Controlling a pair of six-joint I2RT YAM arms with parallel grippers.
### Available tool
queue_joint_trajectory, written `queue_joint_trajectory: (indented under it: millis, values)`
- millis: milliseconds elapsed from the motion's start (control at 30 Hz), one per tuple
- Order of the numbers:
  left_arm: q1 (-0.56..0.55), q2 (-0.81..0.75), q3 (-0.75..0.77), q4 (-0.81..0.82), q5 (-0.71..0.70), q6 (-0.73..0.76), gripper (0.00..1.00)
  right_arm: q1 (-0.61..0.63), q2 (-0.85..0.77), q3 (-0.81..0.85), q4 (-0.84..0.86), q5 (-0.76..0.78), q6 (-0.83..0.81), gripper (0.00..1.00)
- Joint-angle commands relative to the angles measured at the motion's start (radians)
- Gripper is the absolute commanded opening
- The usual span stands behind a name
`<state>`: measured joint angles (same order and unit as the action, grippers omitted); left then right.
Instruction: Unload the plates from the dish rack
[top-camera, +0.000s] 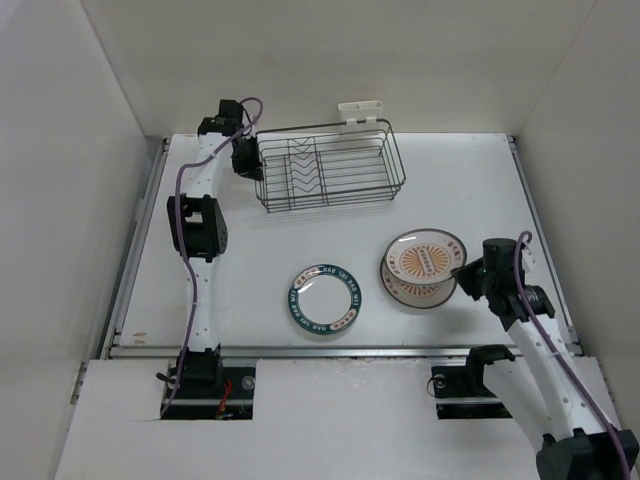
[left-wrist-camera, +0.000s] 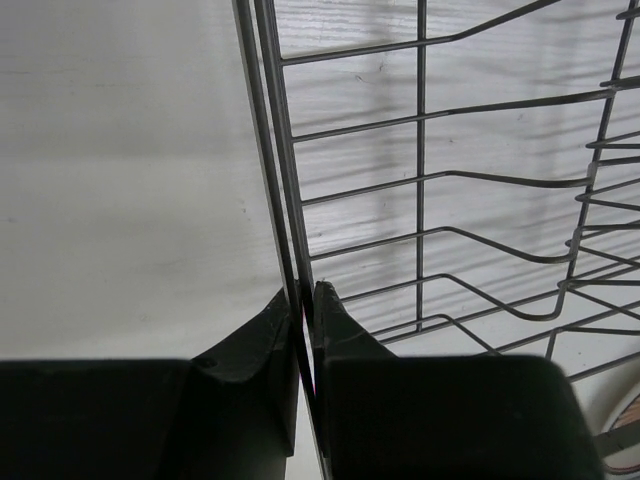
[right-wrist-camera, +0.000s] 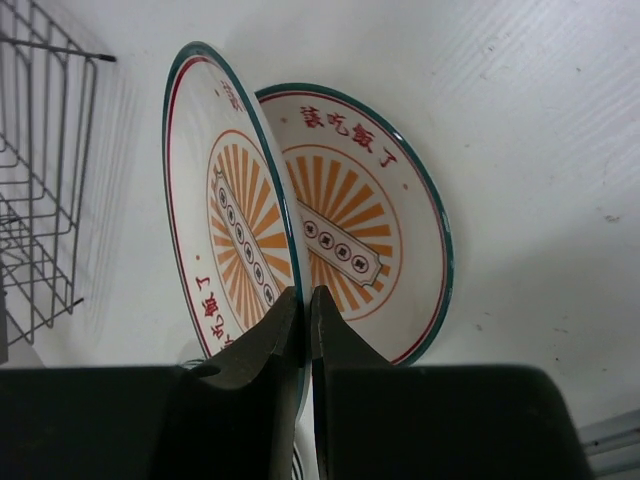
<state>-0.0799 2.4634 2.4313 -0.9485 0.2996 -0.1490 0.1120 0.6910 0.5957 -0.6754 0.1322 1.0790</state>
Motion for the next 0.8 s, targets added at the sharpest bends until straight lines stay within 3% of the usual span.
queue_joint_trajectory:
  millis: [0, 267, 433, 467, 600, 667, 767]
  values:
    - [-0.060, 0.000, 0.067, 0.002, 0.016, 0.110, 0.00, -0.005, 0.028, -0.034, 0.077, 0.018, 0.087, 0.00]
    - [-0.119, 0.019, 0.077, 0.045, -0.072, 0.171, 0.00, -0.005, 0.042, -0.099, 0.093, -0.003, 0.121, 0.02]
    - [-0.119, 0.019, 0.077, 0.057, -0.073, 0.161, 0.02, -0.005, 0.042, -0.089, -0.005, -0.003, 0.121, 0.20]
    - [-0.119, 0.019, 0.087, 0.057, -0.073, 0.161, 0.04, -0.005, 0.042, -0.089, -0.032, -0.003, 0.121, 0.32]
    - [-0.119, 0.019, 0.087, 0.057, -0.073, 0.161, 0.11, -0.005, 0.065, -0.068, -0.087, -0.014, 0.130, 0.50]
    - [-0.119, 0.019, 0.087, 0.057, -0.073, 0.161, 0.14, -0.005, 0.094, -0.033, -0.114, -0.014, 0.130, 0.67]
    - [-0.119, 0.009, 0.087, 0.057, -0.073, 0.161, 0.16, -0.005, 0.143, 0.024, -0.176, -0.003, 0.115, 0.67]
